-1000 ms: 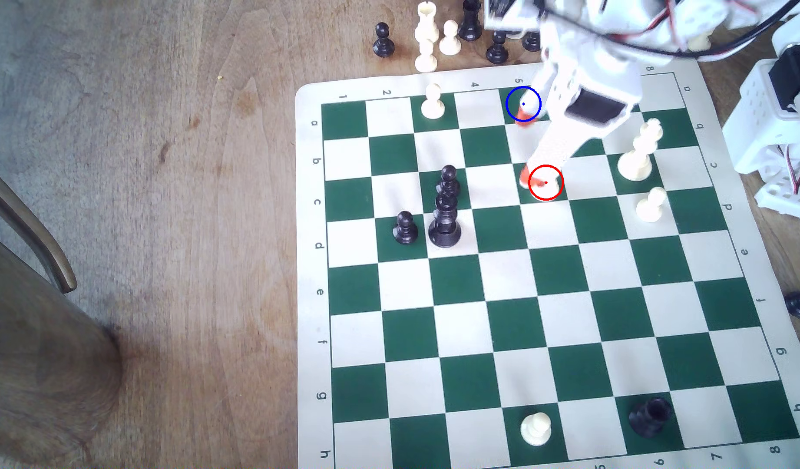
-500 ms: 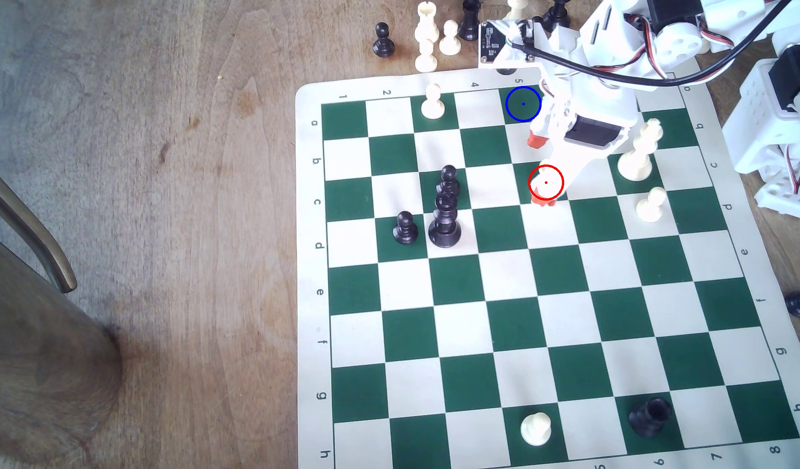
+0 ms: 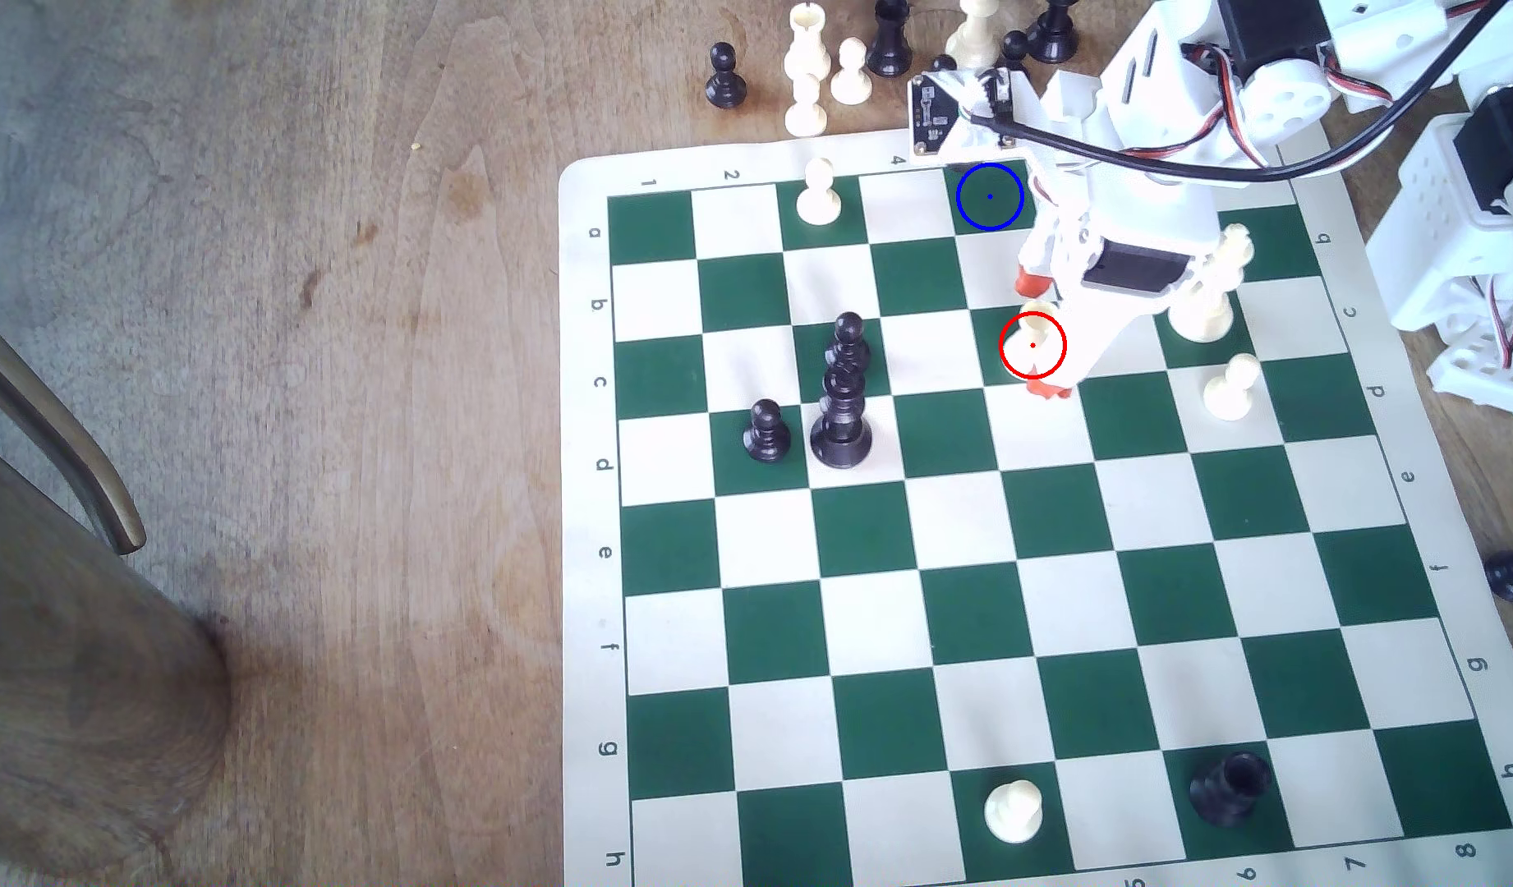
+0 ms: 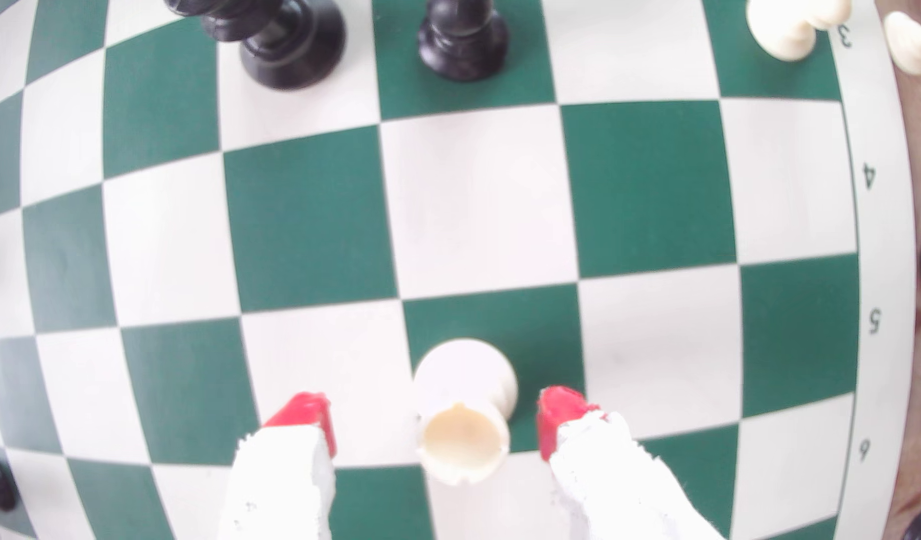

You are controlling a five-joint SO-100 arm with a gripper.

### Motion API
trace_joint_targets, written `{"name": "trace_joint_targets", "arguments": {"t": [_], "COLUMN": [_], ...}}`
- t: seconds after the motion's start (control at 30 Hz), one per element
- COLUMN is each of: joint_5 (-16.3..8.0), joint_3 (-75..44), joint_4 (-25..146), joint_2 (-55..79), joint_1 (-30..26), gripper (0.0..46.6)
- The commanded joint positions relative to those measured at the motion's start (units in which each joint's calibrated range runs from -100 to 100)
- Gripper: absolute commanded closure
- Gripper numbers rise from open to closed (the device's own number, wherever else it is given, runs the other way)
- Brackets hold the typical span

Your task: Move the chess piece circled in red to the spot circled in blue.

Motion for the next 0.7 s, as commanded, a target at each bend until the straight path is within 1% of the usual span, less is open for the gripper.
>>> {"name": "trace_joint_targets", "arguments": {"t": [0.0,0.17,0.3,0.53,0.67], "joint_5": [-0.3,-0.3,-0.3,-0.3,-0.4], "joint_3": [-0.5,-0.5,-0.4,-0.4,-0.6], "joint_4": [0.2,0.2,0.2,-0.2,-0.3], "joint_2": [-0.4,0.3,0.7,1.0,0.9], "joint_1": [-0.9,-0.9,-0.9,-0.9,-0.9], "gripper": [26.3,27.3,30.0,29.5,32.2]}}
